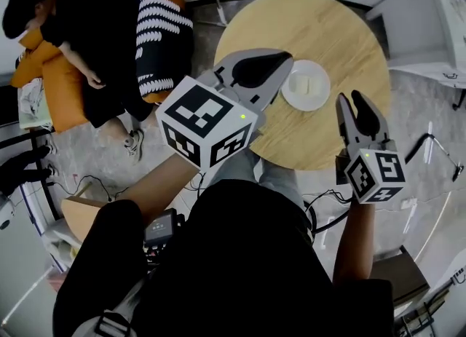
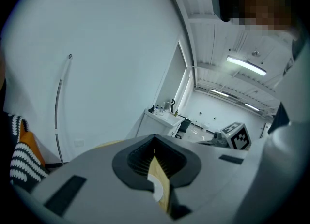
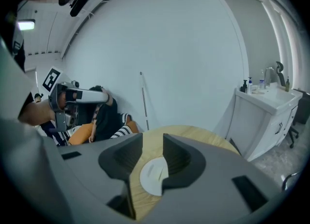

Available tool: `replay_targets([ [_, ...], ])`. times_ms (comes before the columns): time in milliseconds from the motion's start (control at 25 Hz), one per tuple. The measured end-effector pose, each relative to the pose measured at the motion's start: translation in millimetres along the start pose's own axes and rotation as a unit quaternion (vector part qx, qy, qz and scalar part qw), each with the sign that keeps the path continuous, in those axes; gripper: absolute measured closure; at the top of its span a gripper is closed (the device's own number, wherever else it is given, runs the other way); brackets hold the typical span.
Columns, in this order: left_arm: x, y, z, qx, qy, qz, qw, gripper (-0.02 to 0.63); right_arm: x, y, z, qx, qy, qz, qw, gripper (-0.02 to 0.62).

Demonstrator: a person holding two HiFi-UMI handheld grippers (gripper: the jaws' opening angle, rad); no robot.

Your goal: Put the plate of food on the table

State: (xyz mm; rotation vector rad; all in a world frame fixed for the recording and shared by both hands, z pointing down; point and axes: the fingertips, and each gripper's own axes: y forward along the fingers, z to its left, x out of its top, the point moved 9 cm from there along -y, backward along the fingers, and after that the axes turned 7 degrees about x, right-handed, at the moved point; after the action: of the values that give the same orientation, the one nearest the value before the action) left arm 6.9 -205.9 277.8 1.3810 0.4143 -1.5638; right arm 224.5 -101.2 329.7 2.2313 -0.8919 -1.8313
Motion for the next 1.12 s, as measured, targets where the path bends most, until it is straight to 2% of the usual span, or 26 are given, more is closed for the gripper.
replay_targets([
  [200, 14.4, -3.2, -6.1, -0.005, 0.007, -0.016, 0.9998, 0.600, 15.4, -8.8, 7.0, -0.009, -0.014, -0.014, 1.000, 0.505],
  [320, 23.4, -6.5, -9.5, -0.007, 0.009, -0.029, 0.9995, 0.600, 23.4, -15.3, 10.8, -0.019, -0.022, -0.024, 0.999, 0.583],
  [600, 42.1, -15.6, -17.2, -0.009, 0.022, -0.056, 0.9982, 0.600, 44.0, -27.6, 21.9, -0.019, -0.050, -0.035, 0.998, 0.586],
  [840, 50.0, -25.7, -22.0, -0.009, 0.016, -0.067, 0.9976, 0.600, 60.8, -37.8, 30.6, -0.016, -0.066, -0.052, 0.996, 0.586],
  [1120, 60.2, -31.6, -29.5, -0.009, 0.027, -0.077, 0.9966, 0.600, 73.7, -43.7, 37.8, -0.006, -0.072, -0.082, 0.994, 0.586],
])
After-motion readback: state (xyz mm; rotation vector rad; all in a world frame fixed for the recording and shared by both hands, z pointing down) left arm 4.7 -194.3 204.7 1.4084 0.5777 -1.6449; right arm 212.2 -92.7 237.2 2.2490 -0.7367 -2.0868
